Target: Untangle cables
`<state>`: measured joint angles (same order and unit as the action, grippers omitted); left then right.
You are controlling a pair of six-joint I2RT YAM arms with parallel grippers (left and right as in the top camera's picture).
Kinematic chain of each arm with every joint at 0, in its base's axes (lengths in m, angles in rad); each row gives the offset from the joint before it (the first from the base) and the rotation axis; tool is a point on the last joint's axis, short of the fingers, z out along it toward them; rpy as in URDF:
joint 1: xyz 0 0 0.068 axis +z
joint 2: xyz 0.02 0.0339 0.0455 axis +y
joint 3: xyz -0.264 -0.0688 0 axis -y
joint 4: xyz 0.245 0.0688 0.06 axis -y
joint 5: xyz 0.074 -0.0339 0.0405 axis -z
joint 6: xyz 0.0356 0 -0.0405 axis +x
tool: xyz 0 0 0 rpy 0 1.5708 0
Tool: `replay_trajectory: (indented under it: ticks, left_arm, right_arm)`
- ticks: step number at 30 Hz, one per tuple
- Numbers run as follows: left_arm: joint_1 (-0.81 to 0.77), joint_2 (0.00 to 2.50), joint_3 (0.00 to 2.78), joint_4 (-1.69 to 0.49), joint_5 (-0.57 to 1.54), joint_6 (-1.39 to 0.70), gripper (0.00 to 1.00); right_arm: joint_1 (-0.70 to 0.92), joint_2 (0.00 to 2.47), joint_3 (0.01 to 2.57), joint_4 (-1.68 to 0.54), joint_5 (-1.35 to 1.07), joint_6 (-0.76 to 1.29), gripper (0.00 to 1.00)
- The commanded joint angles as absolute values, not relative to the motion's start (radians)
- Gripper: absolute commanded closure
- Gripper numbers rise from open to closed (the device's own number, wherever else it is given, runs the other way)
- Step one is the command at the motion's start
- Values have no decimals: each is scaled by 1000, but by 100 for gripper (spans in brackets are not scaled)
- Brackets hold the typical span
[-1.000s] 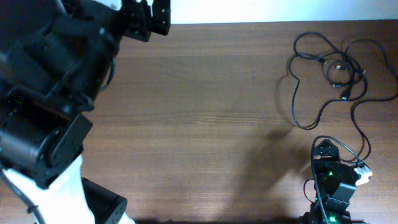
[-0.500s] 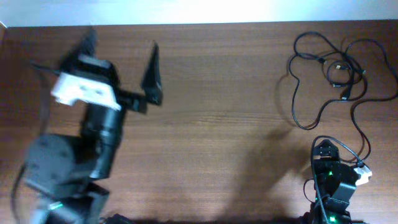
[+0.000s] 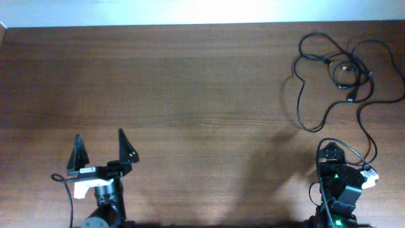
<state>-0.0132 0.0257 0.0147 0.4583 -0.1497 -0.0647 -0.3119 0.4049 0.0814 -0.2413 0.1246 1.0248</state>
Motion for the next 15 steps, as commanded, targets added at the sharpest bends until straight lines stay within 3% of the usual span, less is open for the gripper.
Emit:
replay_trajectory:
  ticks: [1,6,10,15]
  left_arm:
    - [56,5,9,282,-73,-122,1]
    - [48,5,9,-57,-95,-119,1]
    - [25,5,9,-76,-97,27,1]
    - [22,5,9,-77,-93,41,1]
  right_arm:
    - [-315,401,78,-251,139,1022,1]
    - [-315,401,78,-251,139,1022,1]
    - [-315,401,78,-251,139,1022,1]
    - [-315,401,78,-250,139,1022,1]
